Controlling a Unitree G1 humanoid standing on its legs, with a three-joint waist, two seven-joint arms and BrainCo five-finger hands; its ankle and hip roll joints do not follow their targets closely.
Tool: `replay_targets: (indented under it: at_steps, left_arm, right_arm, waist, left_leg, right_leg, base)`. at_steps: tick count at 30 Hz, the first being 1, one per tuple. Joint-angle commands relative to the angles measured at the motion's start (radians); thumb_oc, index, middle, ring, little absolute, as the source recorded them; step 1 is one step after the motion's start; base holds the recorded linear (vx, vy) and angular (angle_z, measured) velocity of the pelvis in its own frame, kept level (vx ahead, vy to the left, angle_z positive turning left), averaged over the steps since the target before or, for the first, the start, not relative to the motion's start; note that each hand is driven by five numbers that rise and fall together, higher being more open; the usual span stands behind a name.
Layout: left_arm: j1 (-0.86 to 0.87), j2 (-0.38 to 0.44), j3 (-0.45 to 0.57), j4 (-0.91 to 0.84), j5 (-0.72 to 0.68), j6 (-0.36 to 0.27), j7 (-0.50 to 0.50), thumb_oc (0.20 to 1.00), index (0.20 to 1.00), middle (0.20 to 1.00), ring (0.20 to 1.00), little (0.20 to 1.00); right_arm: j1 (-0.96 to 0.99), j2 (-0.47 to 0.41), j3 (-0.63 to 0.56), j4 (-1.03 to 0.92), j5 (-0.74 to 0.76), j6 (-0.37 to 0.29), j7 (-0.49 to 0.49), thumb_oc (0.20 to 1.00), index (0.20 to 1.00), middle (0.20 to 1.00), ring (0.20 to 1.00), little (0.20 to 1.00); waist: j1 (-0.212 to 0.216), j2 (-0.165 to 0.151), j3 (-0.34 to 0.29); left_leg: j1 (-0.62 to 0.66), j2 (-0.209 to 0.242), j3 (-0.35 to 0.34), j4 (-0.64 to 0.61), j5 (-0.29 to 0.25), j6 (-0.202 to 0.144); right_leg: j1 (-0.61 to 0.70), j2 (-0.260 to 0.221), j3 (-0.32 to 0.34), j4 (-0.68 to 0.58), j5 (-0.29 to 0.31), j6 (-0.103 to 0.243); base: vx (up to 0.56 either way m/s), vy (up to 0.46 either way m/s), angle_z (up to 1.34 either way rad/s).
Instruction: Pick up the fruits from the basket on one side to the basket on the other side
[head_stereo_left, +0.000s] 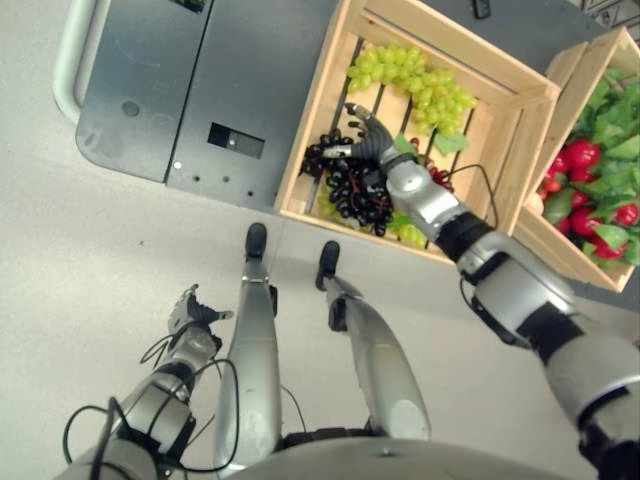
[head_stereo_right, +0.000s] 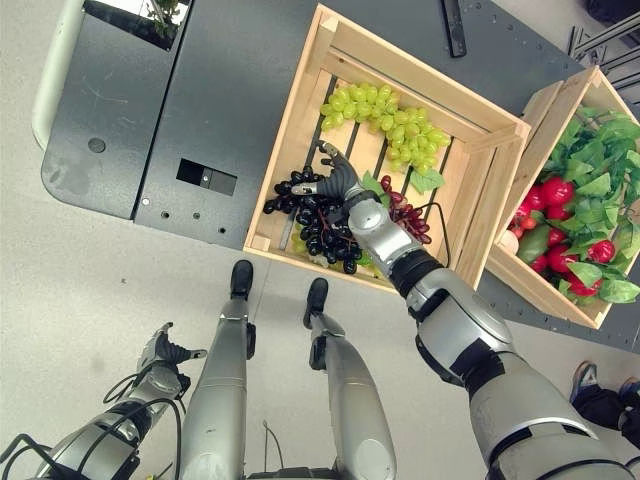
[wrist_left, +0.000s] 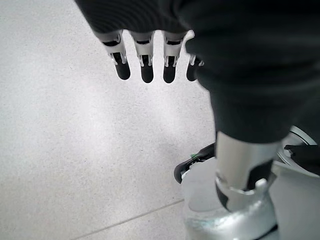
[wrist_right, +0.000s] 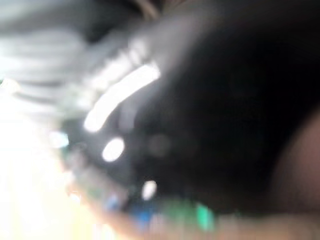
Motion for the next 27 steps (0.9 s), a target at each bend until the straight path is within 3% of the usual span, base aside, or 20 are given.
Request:
replay_targets:
  at_steps: [1, 15, 24, 27]
  left_arm:
    - [0.019, 0.016, 0.054, -0.003, -0.016, -0.006, -0.005, 1.000, 1.000, 1.000, 1.000, 1.000]
    - [0.006, 0.053, 0.034, -0.015, 0.041, -0.007, -0.028, 1.000, 1.000, 1.000, 1.000, 1.000]
    - [0.031, 0.070, 0.064, -0.023, 0.049, -0.013, -0.055, 1.000, 1.000, 1.000, 1.000, 1.000]
    - [0.046, 0.081, 0.080, -0.035, 0.049, -0.023, -0.070, 1.000, 1.000, 1.000, 1.000, 1.000]
  right_arm:
    - [-0.012, -0.072, 0.009, -0.016, -0.037, 0.004, 0.006, 1.000, 1.000, 1.000, 1.000, 1.000]
    - [-0.050, -0.183, 0.088, -0.140, -0.108, 0.013, 0.071, 1.000, 1.000, 1.000, 1.000, 1.000]
    - [-0.075, -0.364, 0.164, -0.388, -0.086, 0.003, 0.144, 1.000, 1.000, 1.000, 1.000, 1.000]
    - [-0.080, -0.459, 0.200, -0.510, -0.043, -0.008, 0.185, 1.000, 1.000, 1.000, 1.000, 1.000]
  waist:
    - [0.009, -0.045, 0.044]
    - [-0.017, -0.070, 0.044]
    - [-0.027, -0.099, 0.044]
    - [-0.029, -0.115, 0.044]
  left_leg:
    - [0.008, -0.048, 0.011, 0.048, -0.038, 0.016]
    - [-0.028, -0.044, 0.006, 0.055, -0.032, 0.013]
    - [-0.024, -0.042, 0.001, 0.052, -0.031, 0.011]
    - [-0.018, -0.041, -0.002, 0.050, -0.032, 0.010]
  right_leg:
    - [-0.035, -0.021, -0.001, 0.002, 0.106, 0.050]
    - [-0.068, -0.017, -0.003, 0.004, 0.111, 0.051]
    - [-0.058, -0.016, -0.009, -0.002, 0.112, 0.056]
    - [-0.051, -0.013, -0.012, -0.003, 0.110, 0.057]
  base:
    - [0.00, 0.000, 0.00]
    - [0.00, 0.000, 0.00]
    - [0.00, 0.000, 0.00]
    - [0.00, 0.000, 0.00]
